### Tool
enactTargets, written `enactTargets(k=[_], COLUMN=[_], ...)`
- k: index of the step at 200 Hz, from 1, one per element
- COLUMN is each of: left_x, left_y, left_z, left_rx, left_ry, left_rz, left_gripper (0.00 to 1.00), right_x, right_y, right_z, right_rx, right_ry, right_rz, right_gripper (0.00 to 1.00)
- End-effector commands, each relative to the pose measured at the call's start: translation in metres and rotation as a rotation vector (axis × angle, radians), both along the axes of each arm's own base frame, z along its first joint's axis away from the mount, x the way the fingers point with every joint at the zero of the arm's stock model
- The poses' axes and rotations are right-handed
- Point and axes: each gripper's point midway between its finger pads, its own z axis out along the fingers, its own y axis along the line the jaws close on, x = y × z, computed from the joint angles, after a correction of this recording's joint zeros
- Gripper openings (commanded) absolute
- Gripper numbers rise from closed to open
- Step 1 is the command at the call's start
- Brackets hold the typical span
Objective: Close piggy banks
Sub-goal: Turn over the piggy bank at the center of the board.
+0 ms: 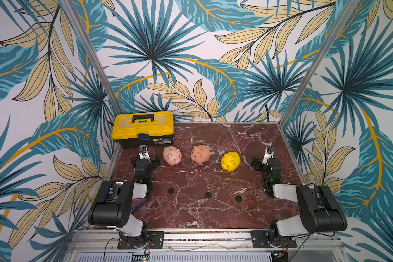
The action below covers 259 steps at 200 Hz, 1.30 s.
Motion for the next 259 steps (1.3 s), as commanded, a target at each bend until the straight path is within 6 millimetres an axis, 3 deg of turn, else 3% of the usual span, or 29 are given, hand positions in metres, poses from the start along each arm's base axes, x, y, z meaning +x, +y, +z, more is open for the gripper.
enactTargets(k=[1, 136, 182, 201, 215, 234, 259], left_x=[-0.002, -0.002, -0.009, -0.016, -0.021, -0.025, -0.024], left_y=[0.003, 0.001, -0.006, -0.007, -0.007, -0.013, -0.040], left_z=[-0.004, -0.004, 0.035, 0.061, 0.076, 0.093, 0.103], left_rx=[0.005, 0.008, 0.057, 0.040, -0.036, -0.159, -0.260], left_ry=[0.006, 0.008, -0.025, -0.058, -0.067, -0.047, 0.038], left_rz=[0.005, -0.009, 0.001, 0.042, 0.079, 0.100, 0.059], left_gripper=[0.99, 0.99, 1.00, 0.99, 1.00, 0.99, 0.99], right_x=[0.001, 0.001, 0.002, 0.002, 0.001, 0.002, -0.001], right_y=[0.001, 0.001, 0.002, 0.003, 0.002, 0.018, 0.042], right_z=[-0.001, 0.000, 0.024, 0.041, 0.057, 0.078, 0.091], right_rx=[-0.009, -0.009, -0.006, 0.017, 0.096, 0.241, 0.469], right_ry=[0.010, 0.004, 0.049, 0.074, 0.085, 0.117, 0.223], right_rz=[0.011, 0.010, 0.020, 0.019, -0.023, 0.014, 0.042], right_gripper=[1.00, 1.00, 1.00, 1.00, 1.00, 0.99, 0.99])
